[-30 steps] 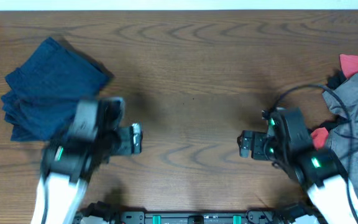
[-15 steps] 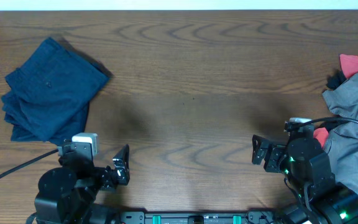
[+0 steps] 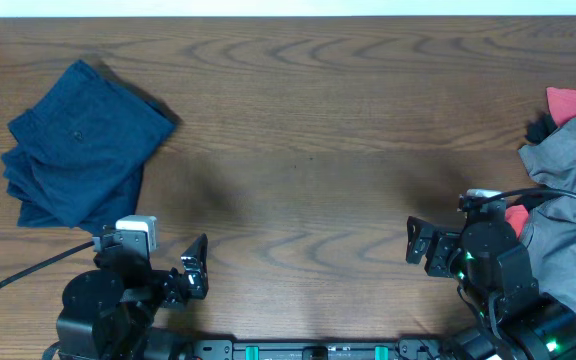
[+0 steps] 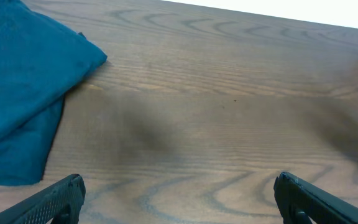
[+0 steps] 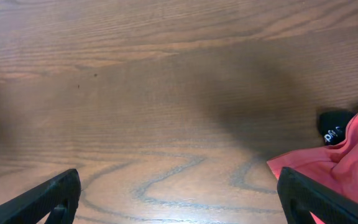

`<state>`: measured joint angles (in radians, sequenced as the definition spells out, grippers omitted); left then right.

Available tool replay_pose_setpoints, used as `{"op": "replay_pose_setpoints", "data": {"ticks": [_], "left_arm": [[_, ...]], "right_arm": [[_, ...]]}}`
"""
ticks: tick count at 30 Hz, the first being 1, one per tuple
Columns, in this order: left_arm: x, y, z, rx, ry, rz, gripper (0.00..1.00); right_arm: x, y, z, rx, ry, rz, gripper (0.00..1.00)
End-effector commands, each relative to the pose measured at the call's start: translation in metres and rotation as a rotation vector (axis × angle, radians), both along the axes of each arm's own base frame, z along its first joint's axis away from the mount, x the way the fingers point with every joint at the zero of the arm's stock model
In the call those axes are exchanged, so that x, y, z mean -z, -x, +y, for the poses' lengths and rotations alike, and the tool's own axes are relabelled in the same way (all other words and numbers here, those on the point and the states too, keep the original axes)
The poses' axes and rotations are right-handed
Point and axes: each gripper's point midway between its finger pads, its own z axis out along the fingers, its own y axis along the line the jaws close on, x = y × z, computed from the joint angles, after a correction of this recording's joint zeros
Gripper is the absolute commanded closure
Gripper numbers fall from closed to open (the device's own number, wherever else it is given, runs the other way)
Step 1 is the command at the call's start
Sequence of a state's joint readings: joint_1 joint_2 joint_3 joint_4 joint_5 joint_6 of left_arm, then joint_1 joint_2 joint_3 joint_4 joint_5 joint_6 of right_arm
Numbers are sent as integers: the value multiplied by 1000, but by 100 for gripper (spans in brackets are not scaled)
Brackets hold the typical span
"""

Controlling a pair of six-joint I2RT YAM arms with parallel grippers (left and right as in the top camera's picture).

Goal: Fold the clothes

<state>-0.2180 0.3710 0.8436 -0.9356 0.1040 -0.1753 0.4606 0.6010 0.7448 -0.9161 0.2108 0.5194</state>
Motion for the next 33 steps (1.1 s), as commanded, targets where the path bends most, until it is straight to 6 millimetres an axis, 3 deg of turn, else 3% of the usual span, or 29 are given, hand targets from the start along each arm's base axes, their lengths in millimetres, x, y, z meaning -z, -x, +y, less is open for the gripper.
{"op": "replay_pose_setpoints", "data": {"ticks": [1,8,15,22,27,33], "left_arm": [[3,0,2,1,-21,2,2],[3,0,2,1,-21,2,2],[3,0,2,1,-21,2,2],[3,0,2,1,-21,2,2],[3,0,2,1,-21,2,2],[3,0,2,1,-21,2,2]], "right_arm": [[2,0,-1,12,3,3,1],[-2,3,-4,21,-9,-21,1],[-12,5,-30,63,42,-97,1],[-9,0,-28,-87,102,-299,1],[5,-9,-31,-59,85,-432,1],[6,-23,-31,-37,74,-615,1]]}}
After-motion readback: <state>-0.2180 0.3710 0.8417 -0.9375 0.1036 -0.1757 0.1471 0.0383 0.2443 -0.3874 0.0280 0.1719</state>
